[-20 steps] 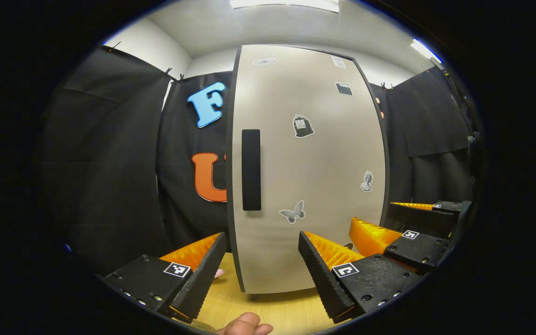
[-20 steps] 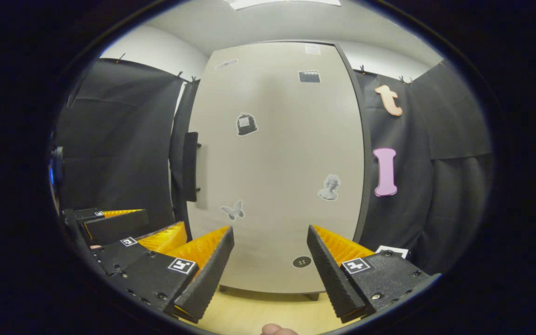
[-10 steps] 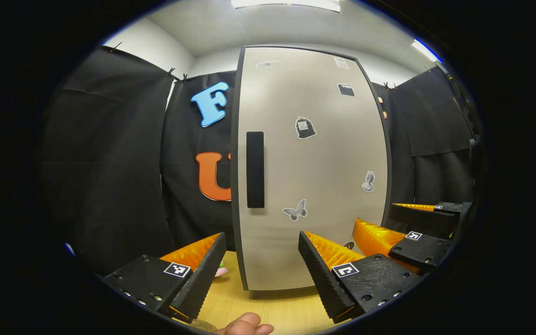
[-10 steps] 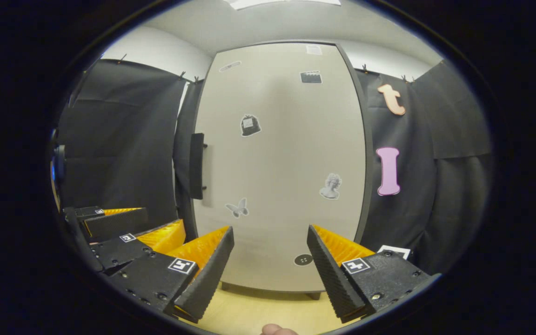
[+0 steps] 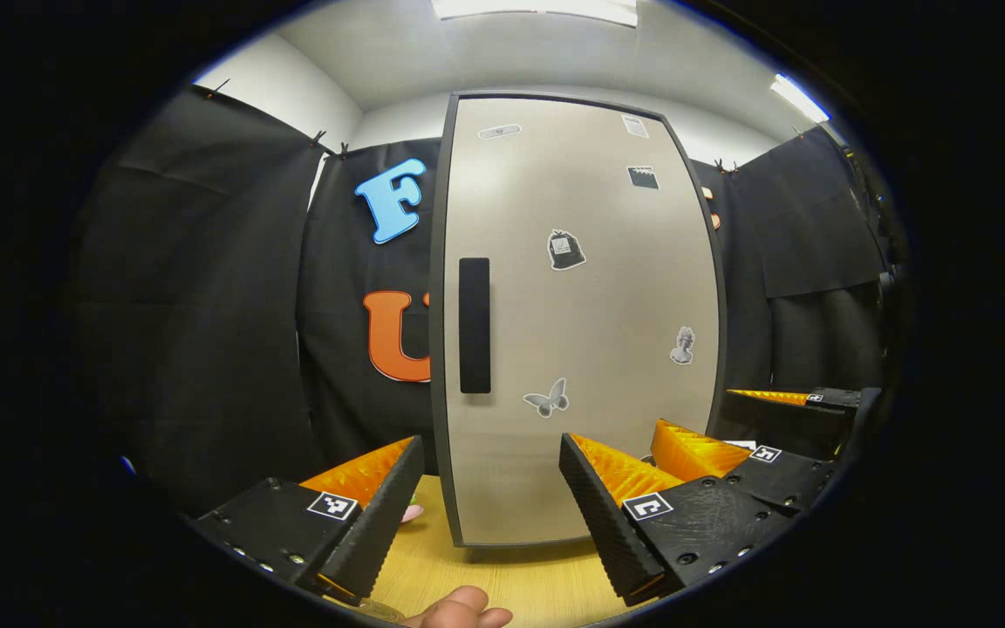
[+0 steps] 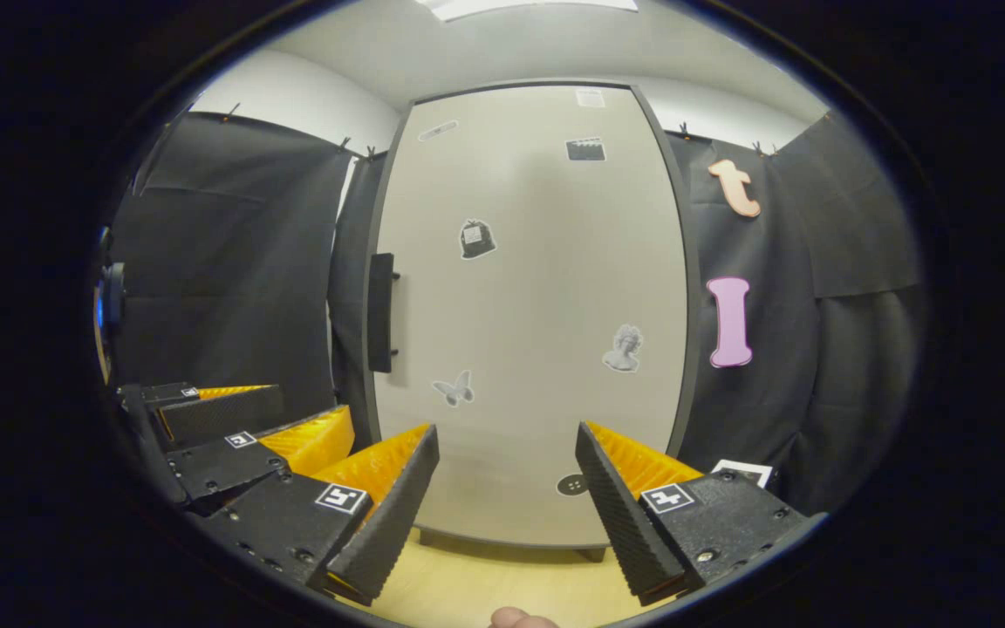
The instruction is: Open the cabinet door with the right hand, grasp the bottle in the cabinet with the left hand and place it on the coaster, then close the cabinet door with the right hand.
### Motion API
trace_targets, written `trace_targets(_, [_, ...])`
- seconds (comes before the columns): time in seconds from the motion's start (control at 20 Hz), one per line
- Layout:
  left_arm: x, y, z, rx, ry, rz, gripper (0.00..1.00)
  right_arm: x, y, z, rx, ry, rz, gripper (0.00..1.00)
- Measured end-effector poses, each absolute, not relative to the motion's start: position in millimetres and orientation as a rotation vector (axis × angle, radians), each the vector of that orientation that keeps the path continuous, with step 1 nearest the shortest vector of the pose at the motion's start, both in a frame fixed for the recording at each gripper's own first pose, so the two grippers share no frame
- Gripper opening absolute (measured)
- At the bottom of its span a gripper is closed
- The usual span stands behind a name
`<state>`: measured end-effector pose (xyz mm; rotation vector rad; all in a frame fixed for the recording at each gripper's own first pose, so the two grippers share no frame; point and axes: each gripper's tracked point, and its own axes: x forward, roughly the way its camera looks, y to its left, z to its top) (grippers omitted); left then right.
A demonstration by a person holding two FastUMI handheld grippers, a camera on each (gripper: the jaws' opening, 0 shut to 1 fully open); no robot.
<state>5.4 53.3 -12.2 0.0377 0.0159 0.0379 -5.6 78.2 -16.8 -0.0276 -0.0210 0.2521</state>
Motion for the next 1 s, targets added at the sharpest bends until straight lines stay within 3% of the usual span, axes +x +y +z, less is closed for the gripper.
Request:
trace_targets(0.35, [1.4,43.5,-3.4,0.043,-0.021,-0.015,0.94,-6.5,70.8,-11.6,-0.011,-0.035,0.211,0.99])
trace_targets(1.0, [2.6,47.8,-6.5,0.044,-0.044,0.003,0.94,-13.0,75.9,-0.2,-0.022,-0.074,0.222,0.99])
